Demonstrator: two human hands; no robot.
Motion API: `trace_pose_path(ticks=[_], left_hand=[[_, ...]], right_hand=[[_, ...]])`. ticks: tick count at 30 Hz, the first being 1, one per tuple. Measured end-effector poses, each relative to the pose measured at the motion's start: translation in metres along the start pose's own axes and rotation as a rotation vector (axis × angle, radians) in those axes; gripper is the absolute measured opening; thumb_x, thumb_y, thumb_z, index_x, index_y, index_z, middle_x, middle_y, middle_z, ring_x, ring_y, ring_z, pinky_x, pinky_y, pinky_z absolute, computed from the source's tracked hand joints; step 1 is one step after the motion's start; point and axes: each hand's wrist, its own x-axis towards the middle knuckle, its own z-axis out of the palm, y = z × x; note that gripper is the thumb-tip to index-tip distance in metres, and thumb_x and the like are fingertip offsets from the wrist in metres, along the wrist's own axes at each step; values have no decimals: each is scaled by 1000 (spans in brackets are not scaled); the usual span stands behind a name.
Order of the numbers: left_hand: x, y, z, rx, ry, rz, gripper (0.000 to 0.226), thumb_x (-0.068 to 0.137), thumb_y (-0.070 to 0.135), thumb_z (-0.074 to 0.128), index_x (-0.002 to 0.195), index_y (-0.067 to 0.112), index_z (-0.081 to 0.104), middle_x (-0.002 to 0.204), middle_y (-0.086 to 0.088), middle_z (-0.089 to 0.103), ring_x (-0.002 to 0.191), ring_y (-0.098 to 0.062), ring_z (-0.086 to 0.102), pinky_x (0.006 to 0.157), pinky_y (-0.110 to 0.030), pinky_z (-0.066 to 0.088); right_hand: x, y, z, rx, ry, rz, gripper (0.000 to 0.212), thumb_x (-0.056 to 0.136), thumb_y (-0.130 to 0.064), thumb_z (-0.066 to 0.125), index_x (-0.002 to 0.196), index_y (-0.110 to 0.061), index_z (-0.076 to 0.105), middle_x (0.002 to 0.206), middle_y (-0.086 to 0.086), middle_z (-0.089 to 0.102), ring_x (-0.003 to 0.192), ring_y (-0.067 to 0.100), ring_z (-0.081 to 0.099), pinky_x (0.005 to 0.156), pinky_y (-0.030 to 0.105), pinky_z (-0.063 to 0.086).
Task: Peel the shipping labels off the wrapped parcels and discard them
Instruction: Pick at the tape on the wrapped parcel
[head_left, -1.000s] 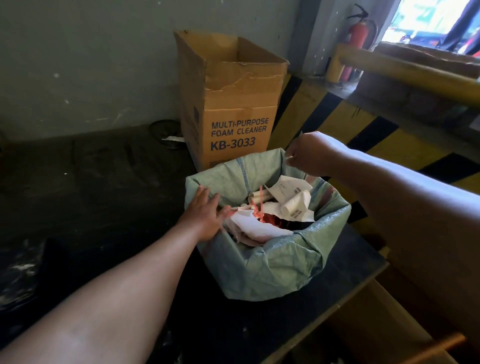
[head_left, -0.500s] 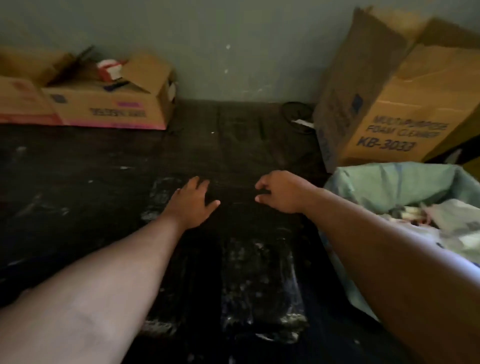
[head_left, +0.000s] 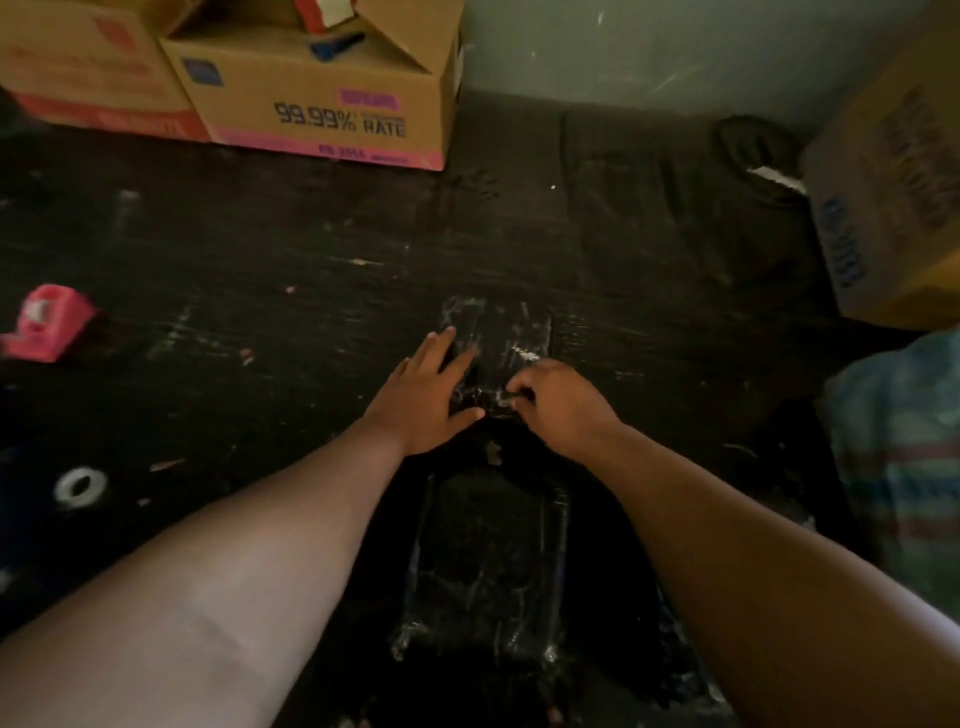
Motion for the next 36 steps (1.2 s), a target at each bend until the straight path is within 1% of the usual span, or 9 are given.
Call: trace_pose_path(ticks=[3, 6, 9, 14, 16, 22, 30, 33, 36], left_hand=[[19, -2, -1, 10, 12, 104, 73, 98, 64, 41, 160, 35, 16, 170, 2, -10, 155, -21, -12, 123, -49, 8], [35, -5, 5, -62, 4, 71, 62, 103, 58, 30, 160, 39, 13, 169, 5, -13, 154, -19, -16, 124, -51, 6], [40, -12, 20, -166, 18, 39, 60, 105, 53, 30, 160, 39, 12, 168, 6, -17, 153, -19, -21, 124, -51, 11], [41, -14, 24, -242, 30, 48, 60, 106, 49, 34, 160, 38, 12, 167, 6, -20, 151, -16, -25, 125, -48, 10], [40, -18, 22, -264, 14, 71, 65, 104, 50, 40, 161, 37, 11, 167, 6, -22, 150, -16, -27, 125, -48, 9], [40, -25, 20, -250, -57, 127, 111, 79, 65, 71, 161, 38, 2, 164, 10, -30, 148, -15, -33, 124, -48, 11], [41, -25, 22, -202, -42, 128, 111, 82, 57, 75, 161, 35, 1, 164, 6, -30, 149, -19, -31, 121, -42, 5], [40, -24, 19, -241, -65, 113, 99, 89, 58, 66, 161, 37, 3, 164, 9, -30, 149, -17, -31, 120, -39, 1], [40, -19, 19, -339, -26, 68, 66, 104, 51, 42, 161, 37, 12, 166, 9, -23, 150, -14, -28, 120, -36, -4]], right_hand=[[12, -3, 17, 19, 56, -25, 19, 93, -23, 61, 111, -21, 68, 114, 1, 61, 110, 17, 54, 94, 30, 46], [15, 1, 28, 48, 129, -31, 17, 92, -22, 64, 107, -18, 70, 110, 0, 62, 110, 16, 51, 92, 25, 40], [14, 7, 38, 42, 196, -50, 15, 89, -20, 66, 103, -18, 71, 107, 0, 63, 106, 17, 52, 90, 22, 38], [11, 10, 52, 4, 311, -135, 12, 87, -13, 69, 97, -10, 74, 103, 6, 66, 99, 26, 57, 89, 34, 49], [10, 10, 55, -18, 346, -159, 12, 85, -12, 71, 96, -7, 74, 102, 9, 67, 97, 28, 59, 89, 36, 50], [13, 11, 58, -84, 361, -193, 14, 85, -13, 72, 95, -5, 75, 100, 11, 68, 96, 31, 61, 88, 36, 51], [20, 12, 64, -63, 394, -178, 10, 86, -13, 69, 91, -6, 74, 96, 10, 67, 95, 28, 58, 85, 28, 44], [19, 17, 60, 31, 371, -160, 10, 89, -12, 66, 94, -8, 73, 100, 7, 68, 98, 25, 57, 86, 23, 40], [16, 23, 58, 102, 344, -184, 10, 88, -11, 67, 97, -11, 72, 104, 5, 66, 101, 22, 56, 92, 20, 40]])
